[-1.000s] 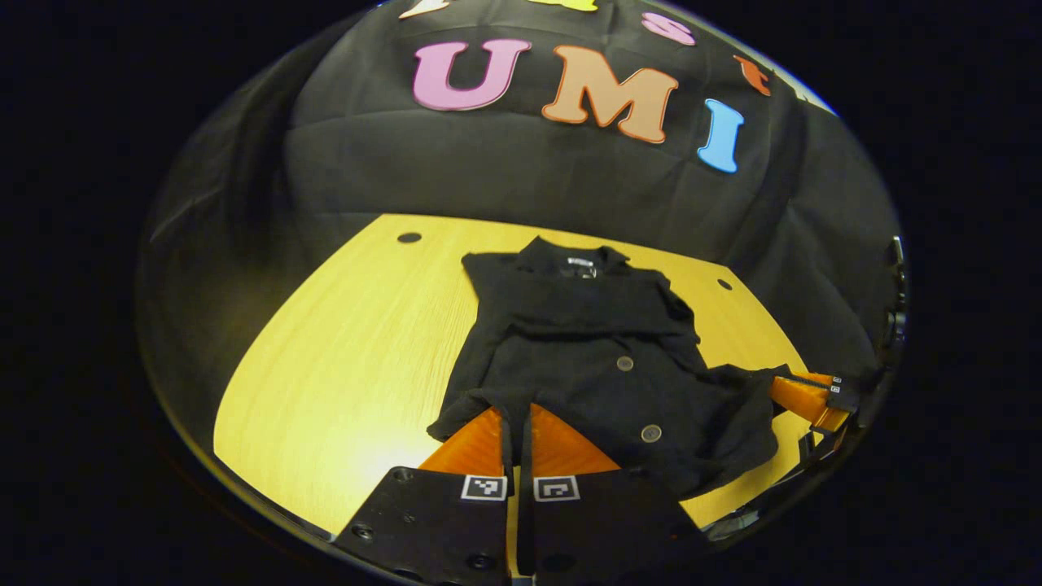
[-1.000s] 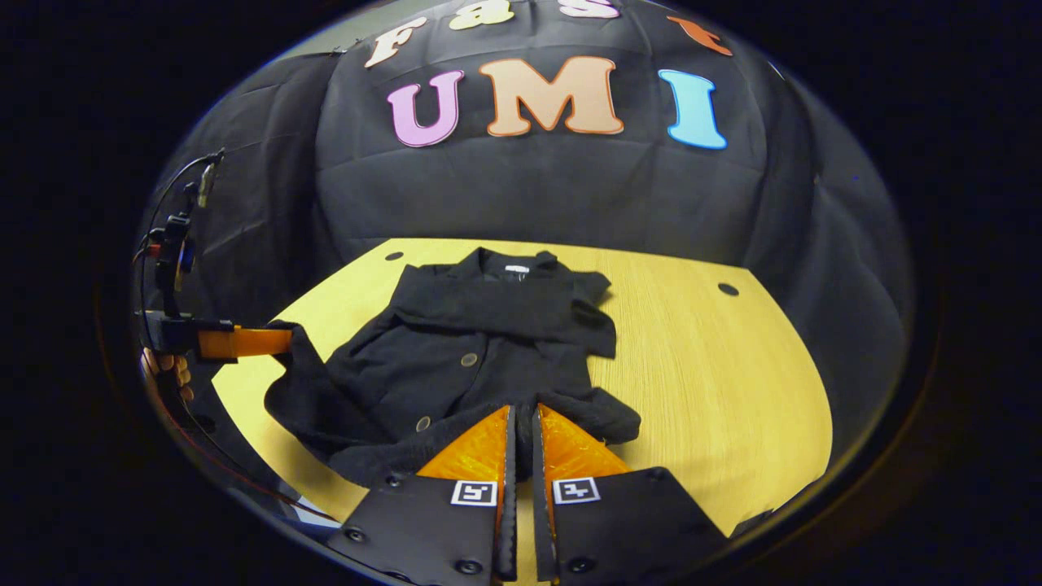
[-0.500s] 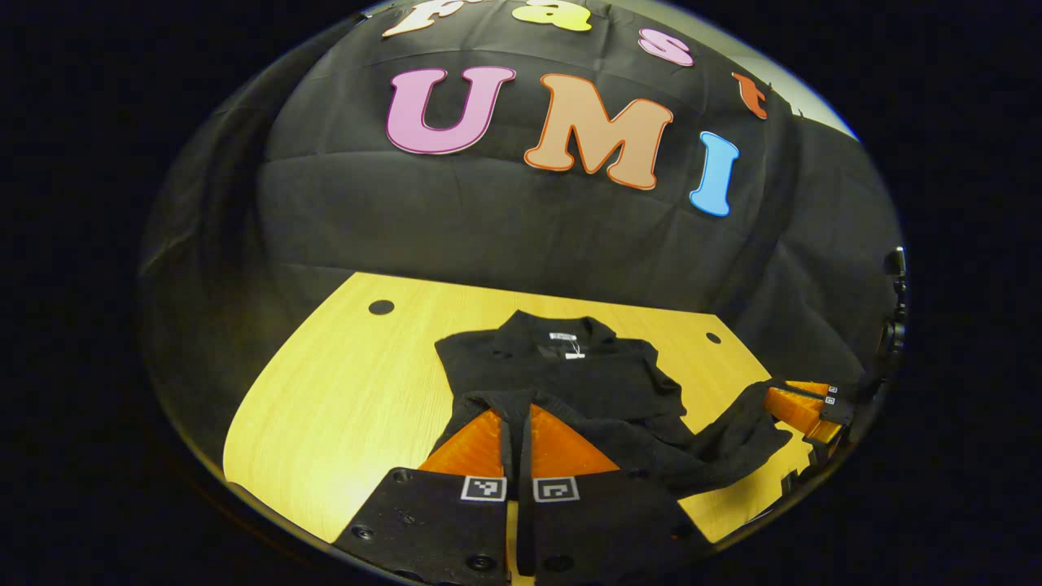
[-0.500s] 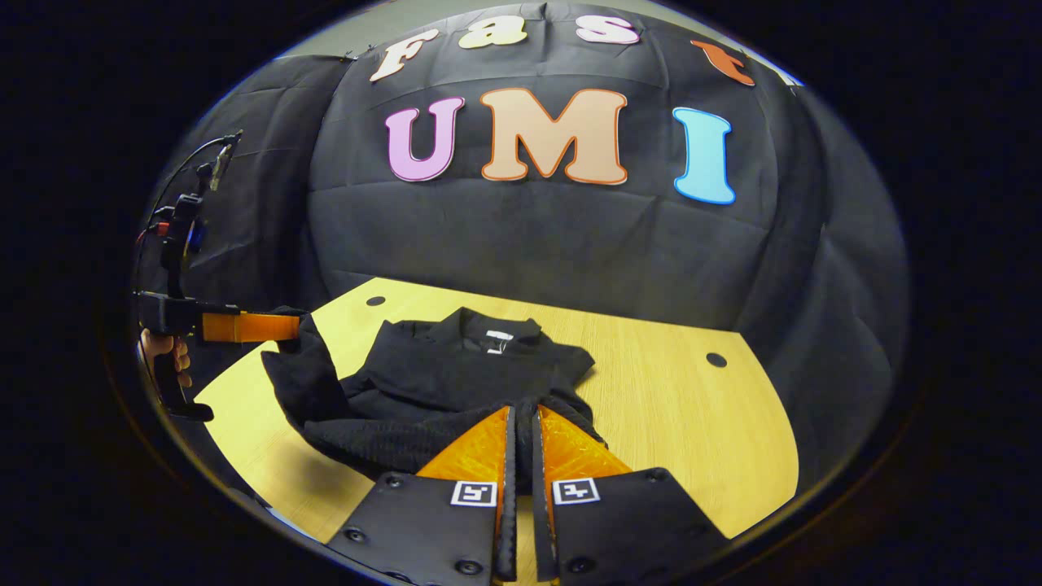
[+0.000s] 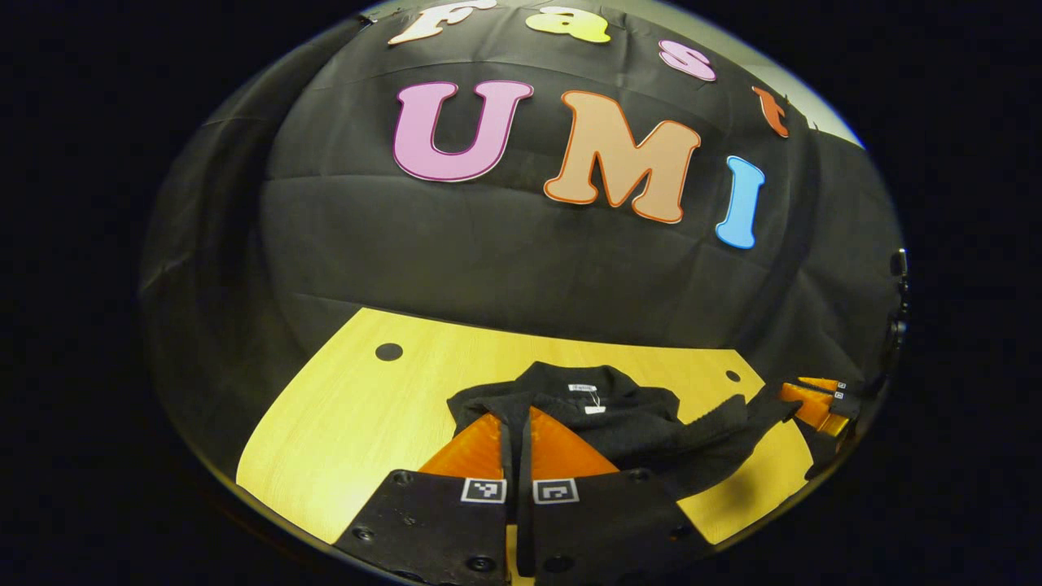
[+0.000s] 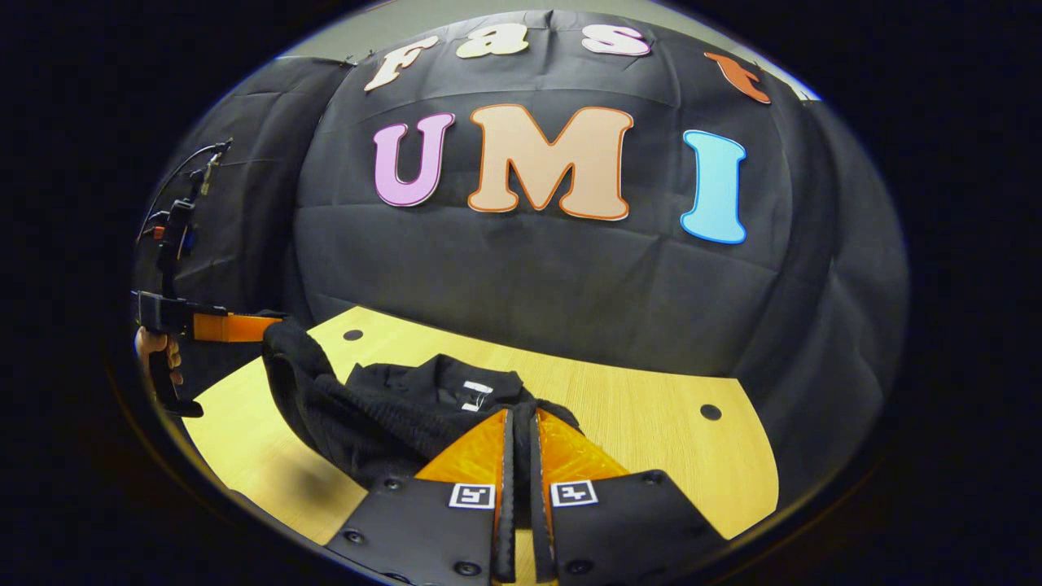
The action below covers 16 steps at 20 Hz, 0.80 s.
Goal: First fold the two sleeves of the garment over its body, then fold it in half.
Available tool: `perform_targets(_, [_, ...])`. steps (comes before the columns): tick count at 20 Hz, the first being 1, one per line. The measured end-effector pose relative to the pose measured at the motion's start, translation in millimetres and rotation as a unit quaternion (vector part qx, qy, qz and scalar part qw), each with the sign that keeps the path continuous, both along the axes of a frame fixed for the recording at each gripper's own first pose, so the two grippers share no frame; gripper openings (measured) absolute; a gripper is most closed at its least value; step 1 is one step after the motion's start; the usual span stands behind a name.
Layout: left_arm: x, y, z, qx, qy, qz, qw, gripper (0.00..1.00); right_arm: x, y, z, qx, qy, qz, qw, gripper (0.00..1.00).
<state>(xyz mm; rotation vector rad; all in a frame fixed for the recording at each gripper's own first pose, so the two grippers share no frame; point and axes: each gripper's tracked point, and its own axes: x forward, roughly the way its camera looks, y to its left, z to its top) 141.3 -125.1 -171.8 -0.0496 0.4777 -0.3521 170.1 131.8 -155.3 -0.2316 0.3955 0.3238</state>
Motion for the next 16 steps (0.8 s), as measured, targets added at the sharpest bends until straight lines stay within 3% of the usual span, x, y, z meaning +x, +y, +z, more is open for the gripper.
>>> perform_targets(11, [82, -24, -30, 0.046, 0.003, 0.019, 0.999, 0.0, 114, 13, -5, 0.011, 0.009, 0.003, 1.0, 0.11])
perform_targets(16, [106, -22, -72, 0.071, 0.036, 0.036, 0.996, 0.0, 148, 9, -48, 0.005, 0.046, -0.013, 0.999, 0.11])
